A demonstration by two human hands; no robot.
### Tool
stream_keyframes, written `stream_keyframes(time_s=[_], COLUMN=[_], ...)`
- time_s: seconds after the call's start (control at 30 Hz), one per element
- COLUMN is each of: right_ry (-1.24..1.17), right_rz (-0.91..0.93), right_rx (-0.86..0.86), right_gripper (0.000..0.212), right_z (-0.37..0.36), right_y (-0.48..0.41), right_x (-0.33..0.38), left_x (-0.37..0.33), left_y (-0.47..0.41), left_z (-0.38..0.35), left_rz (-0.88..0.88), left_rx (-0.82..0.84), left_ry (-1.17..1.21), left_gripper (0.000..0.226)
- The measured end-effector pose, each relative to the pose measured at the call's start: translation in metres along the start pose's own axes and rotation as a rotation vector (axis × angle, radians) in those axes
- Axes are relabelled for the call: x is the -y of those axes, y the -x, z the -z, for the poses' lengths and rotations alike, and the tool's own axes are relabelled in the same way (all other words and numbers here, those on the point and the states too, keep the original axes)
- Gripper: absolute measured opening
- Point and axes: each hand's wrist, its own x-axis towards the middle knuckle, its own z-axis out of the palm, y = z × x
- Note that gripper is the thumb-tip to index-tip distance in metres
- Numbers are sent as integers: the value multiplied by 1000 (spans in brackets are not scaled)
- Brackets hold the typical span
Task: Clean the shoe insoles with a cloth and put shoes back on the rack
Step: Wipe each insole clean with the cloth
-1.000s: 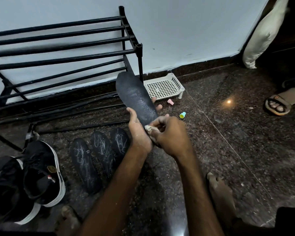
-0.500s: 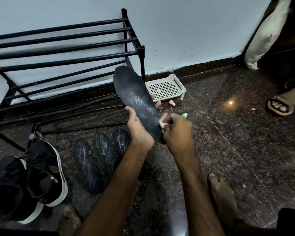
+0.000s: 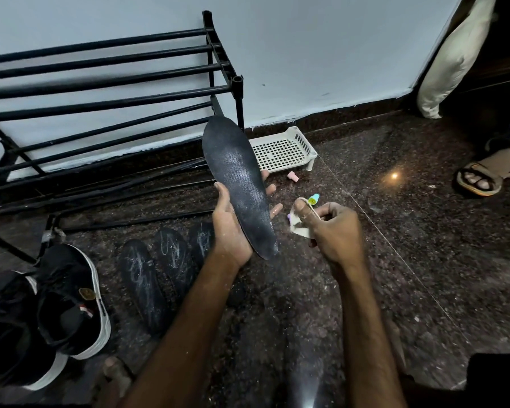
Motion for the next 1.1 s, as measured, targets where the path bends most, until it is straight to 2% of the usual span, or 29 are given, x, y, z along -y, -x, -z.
stream_keyframes(time_s=[0.13,0.3,0.37,0.47,0.57,0.63,0.67,0.8,0.9,1.0,1.1], right_ry=[62,65,111,230,266,172,95,-186,-243,-59,382], right_rz=[-18,27,53,55,-37,-94,-119,-246,-304,-319,-232], right_rx=[21,66,23,-67,-14,18,31,136,210,135,191], right_gripper=[70,57,56,62,79,86,79,28,21,30,24], right_z=[-4,5,9,11,9,6,3,-1,-5,-14,-20], right_y=[3,2,-1,-1,0,-1,-1,-1,1,1,1], right_x=[-12,-15,-11,-11,-26,-34,-35,-38,-45,-66,-77], left_x=[3,5,6,5,6,6,7,7,7,8,8], left_y=[2,4,4,4,4,4,4,-1,-3,-3,-3], left_z=[1,4,4,3,3,4,5,11,15,17,20], left_rz=[25,46,55,67,76,93,99,121,122,120,132], left_rx=[-5,29,53,70,62,45,36,12,6,-10,-41], left_ry=[-77,-131,-138,-121,-128,-135,-140,-174,-186,-203,-240], left_gripper=[74,72,70,69,65,61,59,57,54,54,56])
